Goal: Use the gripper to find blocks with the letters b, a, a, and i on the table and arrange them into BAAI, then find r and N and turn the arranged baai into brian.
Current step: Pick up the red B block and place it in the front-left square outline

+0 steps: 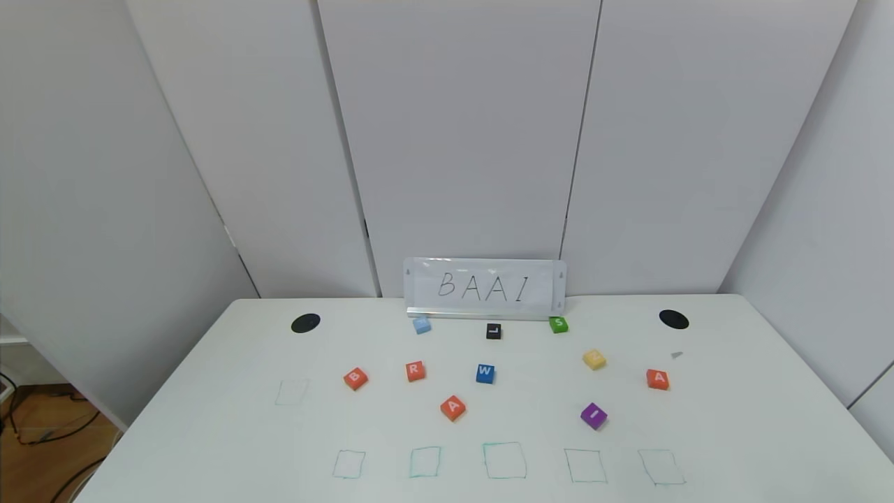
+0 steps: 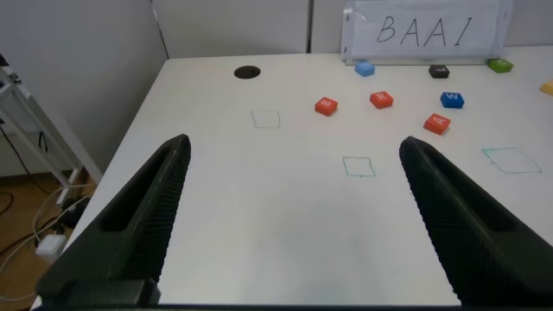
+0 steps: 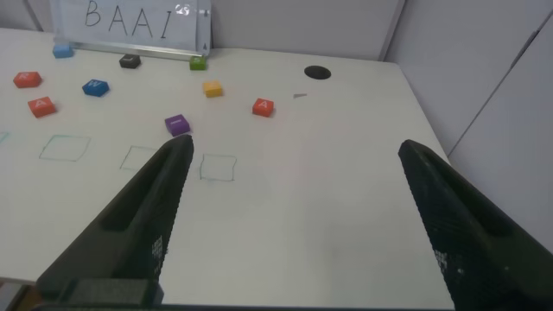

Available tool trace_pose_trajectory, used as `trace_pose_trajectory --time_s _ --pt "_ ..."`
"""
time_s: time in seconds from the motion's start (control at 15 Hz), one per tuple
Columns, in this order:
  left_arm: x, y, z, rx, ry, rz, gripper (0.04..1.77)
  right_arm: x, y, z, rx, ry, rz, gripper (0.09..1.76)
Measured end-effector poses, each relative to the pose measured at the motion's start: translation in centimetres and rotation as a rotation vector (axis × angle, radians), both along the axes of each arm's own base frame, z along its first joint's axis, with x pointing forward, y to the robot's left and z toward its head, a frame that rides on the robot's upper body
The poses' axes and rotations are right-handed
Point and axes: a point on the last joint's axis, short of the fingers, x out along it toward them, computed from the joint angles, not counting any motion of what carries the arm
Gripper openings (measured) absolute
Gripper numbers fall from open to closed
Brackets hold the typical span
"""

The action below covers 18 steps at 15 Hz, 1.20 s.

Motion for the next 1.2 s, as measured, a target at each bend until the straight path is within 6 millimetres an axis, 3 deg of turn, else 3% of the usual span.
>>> trace_pose_trajectory --time_s 1.2 --pt "0.00 0.00 -0.05 -0.002 0.005 0.000 1.72 -0.01 0.00 0.02 -0.002 0.000 -0.001 1.71"
